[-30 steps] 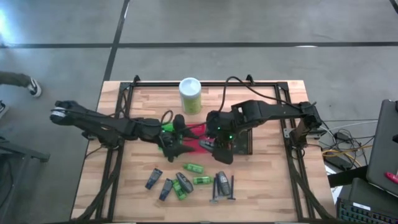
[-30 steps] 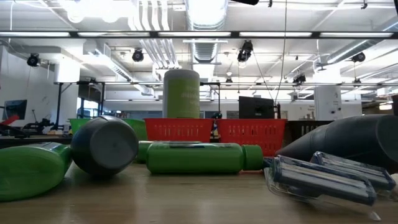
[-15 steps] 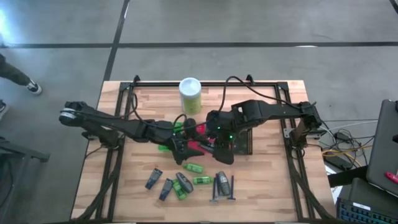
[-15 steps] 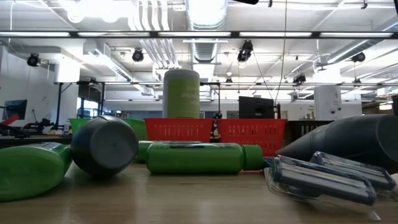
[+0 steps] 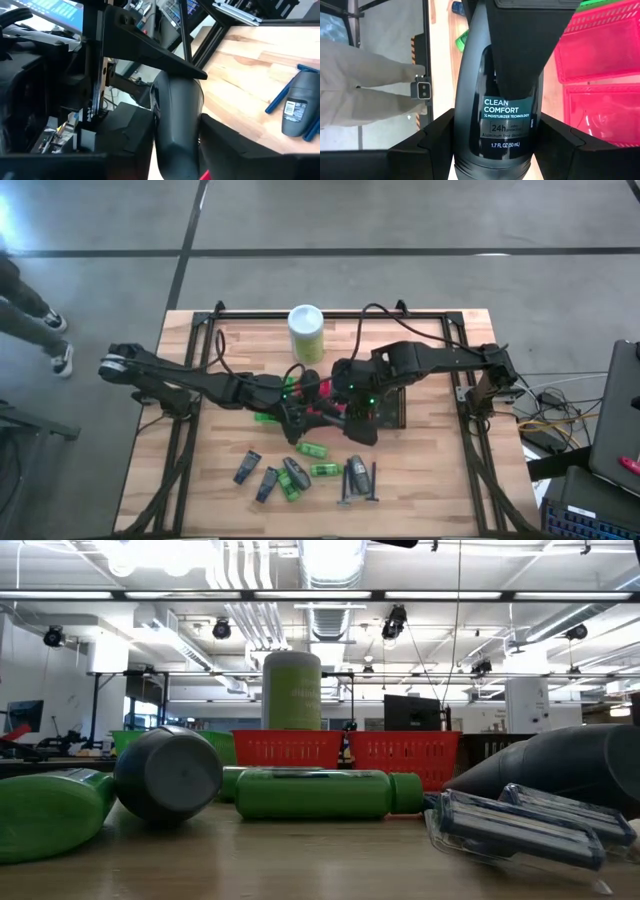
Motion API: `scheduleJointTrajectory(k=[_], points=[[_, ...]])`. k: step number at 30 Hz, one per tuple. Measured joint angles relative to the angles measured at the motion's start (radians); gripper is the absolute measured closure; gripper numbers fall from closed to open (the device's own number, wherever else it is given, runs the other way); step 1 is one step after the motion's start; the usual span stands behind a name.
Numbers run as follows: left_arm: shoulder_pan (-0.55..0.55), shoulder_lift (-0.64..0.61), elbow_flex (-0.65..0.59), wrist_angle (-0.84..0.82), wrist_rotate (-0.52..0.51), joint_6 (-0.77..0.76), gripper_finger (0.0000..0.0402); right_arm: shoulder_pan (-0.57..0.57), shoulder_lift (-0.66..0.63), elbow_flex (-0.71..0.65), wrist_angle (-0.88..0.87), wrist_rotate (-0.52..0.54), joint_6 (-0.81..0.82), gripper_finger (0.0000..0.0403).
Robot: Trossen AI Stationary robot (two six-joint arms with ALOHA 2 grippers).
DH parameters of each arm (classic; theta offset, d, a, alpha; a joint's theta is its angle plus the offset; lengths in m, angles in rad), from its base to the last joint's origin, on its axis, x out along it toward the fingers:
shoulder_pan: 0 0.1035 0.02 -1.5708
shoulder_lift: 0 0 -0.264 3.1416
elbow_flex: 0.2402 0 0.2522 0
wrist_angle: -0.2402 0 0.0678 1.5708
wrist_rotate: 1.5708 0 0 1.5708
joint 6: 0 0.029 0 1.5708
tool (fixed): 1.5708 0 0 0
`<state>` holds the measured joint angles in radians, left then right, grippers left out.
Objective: Pick & Place Travel size toiletries
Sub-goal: Put the black deodorant into the green bin
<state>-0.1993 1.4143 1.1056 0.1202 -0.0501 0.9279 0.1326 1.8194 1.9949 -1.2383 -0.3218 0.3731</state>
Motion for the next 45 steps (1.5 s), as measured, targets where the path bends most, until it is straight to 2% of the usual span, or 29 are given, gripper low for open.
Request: scheduleJointTrajectory(k=[4, 9, 21, 28, 32, 37, 41, 45], points=[[0.0, 0.0, 0.003, 0.0, 0.005, 0.002, 0.0275, -0.001, 0.0, 0.0, 0.001, -0.005, 0.0, 0.0192], [-0.001, 0.0, 0.003, 0.002, 0.005, 0.001, 0.0261, -0.002, 0.0, 0.005, -0.001, -0.005, 0.001, 0.0188], [-0.013, 0.0, 0.003, -0.004, 0.007, 0.001, 0.0281, -0.002, 0.0, 0.016, -0.025, -0.002, 0.019, 0.0102], [-0.013, -0.003, 0.003, -0.028, 0.001, 0.003, 0.0282, -0.002, 0.0, 0.027, -0.049, 0.005, 0.02, 0.0108], [-0.013, -0.008, 0.003, -0.083, -0.052, 0.006, 0.0282, -0.002, 0.0, 0.047, -0.077, 0.026, 0.02, 0.0109], [-0.012, -0.031, 0.003, -0.161, -0.136, -0.015, 0.0282, -0.002, 0.0, 0.098, -0.178, 0.125, 0.02, 0.0089], [-0.012, -0.059, 0.002, -0.257, -0.272, -0.073, 0.0282, -0.001, 0.0, 0.147, -0.258, 0.245, 0.026, 0.007], [-0.014, -0.11, -0.01, -0.309, -0.404, -0.178, 0.0283, 0.0, 0.0, 0.195, -0.308, 0.317, 0.038, 0.0054]])
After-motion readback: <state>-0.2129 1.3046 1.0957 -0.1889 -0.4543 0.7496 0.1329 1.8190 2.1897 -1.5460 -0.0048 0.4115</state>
